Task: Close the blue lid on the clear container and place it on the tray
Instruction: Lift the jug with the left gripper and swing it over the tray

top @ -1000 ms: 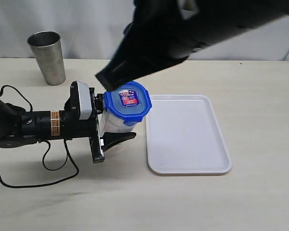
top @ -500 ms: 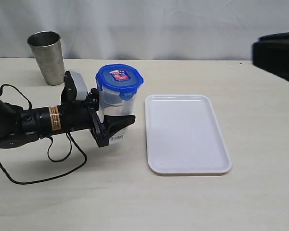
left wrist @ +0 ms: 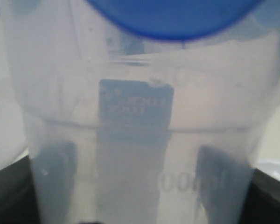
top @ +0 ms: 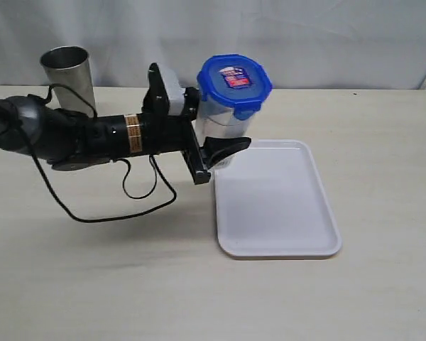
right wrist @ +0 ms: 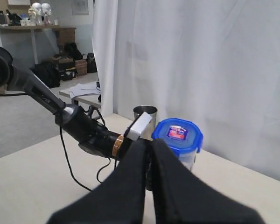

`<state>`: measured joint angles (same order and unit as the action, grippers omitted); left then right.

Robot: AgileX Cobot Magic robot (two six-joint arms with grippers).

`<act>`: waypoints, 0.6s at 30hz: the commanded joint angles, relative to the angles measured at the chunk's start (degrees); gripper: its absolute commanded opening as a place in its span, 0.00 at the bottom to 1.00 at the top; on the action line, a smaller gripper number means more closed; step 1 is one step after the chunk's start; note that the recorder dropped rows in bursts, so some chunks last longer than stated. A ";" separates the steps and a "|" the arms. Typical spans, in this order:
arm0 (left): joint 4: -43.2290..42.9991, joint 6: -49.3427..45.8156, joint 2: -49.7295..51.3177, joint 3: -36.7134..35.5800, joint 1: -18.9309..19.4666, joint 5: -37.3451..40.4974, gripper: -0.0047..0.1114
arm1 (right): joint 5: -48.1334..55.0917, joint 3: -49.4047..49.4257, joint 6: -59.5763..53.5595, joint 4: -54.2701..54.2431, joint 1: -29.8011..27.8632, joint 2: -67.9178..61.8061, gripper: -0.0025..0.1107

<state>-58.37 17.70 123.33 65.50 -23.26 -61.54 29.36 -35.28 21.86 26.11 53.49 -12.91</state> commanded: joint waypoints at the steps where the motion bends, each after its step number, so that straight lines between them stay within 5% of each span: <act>1: 0.16 -15.05 -0.55 4.76 -3.55 9.75 0.04 | -5.05 4.22 0.03 2.03 -0.11 5.68 0.06; 18: 0.45 -67.60 -0.55 13.51 -13.40 40.82 0.04 | -3.71 5.70 0.03 4.77 -0.11 12.91 0.06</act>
<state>-58.63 -41.26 123.33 77.98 -36.16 -22.80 25.61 -30.07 21.86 30.41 53.49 -0.26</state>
